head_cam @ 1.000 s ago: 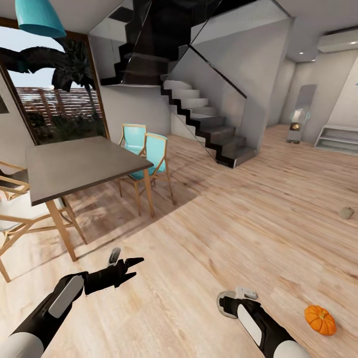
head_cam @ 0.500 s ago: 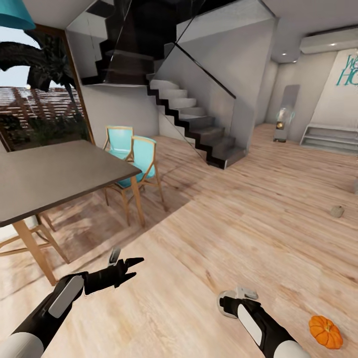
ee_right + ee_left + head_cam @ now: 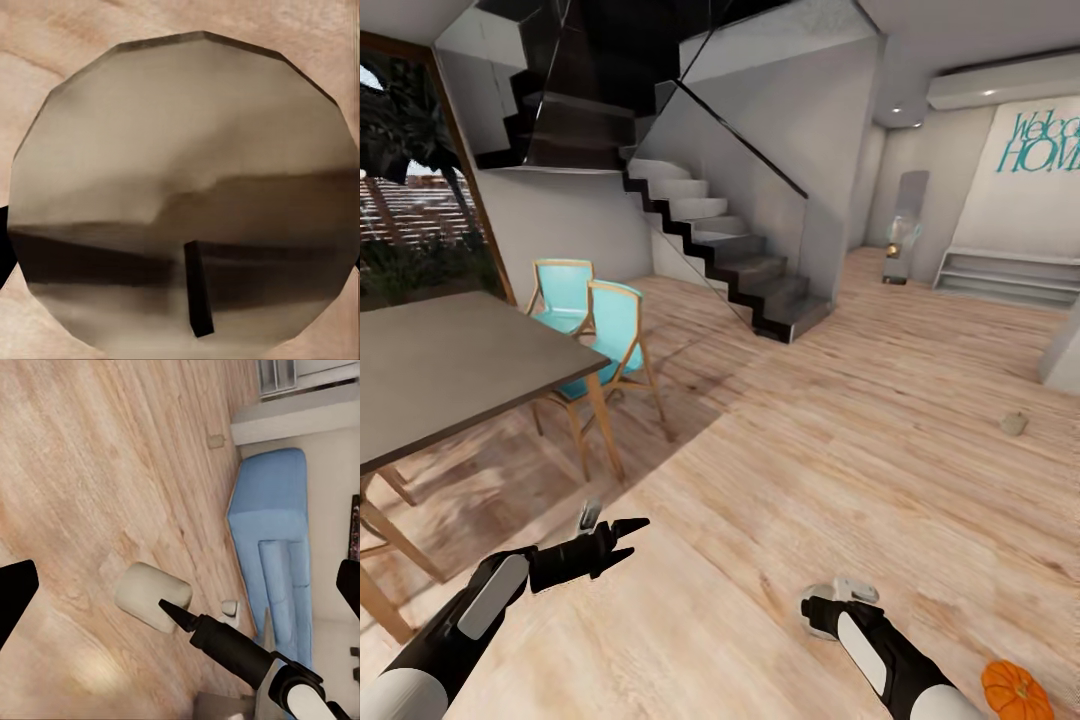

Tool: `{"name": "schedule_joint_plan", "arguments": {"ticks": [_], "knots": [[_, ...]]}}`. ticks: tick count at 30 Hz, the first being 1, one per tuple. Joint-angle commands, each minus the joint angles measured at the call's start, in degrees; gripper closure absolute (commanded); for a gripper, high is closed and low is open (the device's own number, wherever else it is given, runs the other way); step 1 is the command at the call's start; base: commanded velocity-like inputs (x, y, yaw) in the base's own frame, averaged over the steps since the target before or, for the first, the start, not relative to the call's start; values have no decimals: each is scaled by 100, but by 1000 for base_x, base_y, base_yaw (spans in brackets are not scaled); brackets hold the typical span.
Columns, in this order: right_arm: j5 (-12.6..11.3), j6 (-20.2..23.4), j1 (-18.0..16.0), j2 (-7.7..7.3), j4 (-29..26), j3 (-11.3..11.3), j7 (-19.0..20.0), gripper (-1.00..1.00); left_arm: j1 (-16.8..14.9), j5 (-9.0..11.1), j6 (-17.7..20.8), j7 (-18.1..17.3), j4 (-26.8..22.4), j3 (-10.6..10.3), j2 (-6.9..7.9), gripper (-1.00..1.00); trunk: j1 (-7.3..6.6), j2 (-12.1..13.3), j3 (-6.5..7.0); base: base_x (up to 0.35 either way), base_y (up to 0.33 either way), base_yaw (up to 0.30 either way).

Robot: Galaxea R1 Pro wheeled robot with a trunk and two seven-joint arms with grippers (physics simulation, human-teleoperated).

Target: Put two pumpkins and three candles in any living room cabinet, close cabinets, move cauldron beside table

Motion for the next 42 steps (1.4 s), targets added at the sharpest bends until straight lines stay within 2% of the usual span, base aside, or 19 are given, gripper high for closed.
{"name": "schedule_joint_plan", "arguments": {"ticks": [1, 21, 33, 42], "knots": [[-51, 18, -5, -7, -12, 48, -52, 100, -3, 11, 13, -11, 0, -10, 5, -100, 3, -2, -5, 341, 0, -253], [-51, 18, -5, -7, -12, 48, -52, 100, -3, 11, 13, -11, 0, -8, 5, -100, 3, -2, -5, 341, 0, -251], [-52, 18, -7, -7, -12, 46, -52, 100, -3, 11, 14, -11, 0, -8, 5, -100, 3, -2, -5, 341, 0, -28], [-52, 18, -5, -7, -12, 48, -52, 100, -3, 14, 15, -11, 0, -8, 5, -100, 3, -2, -5, 341, 0, -215]]}}
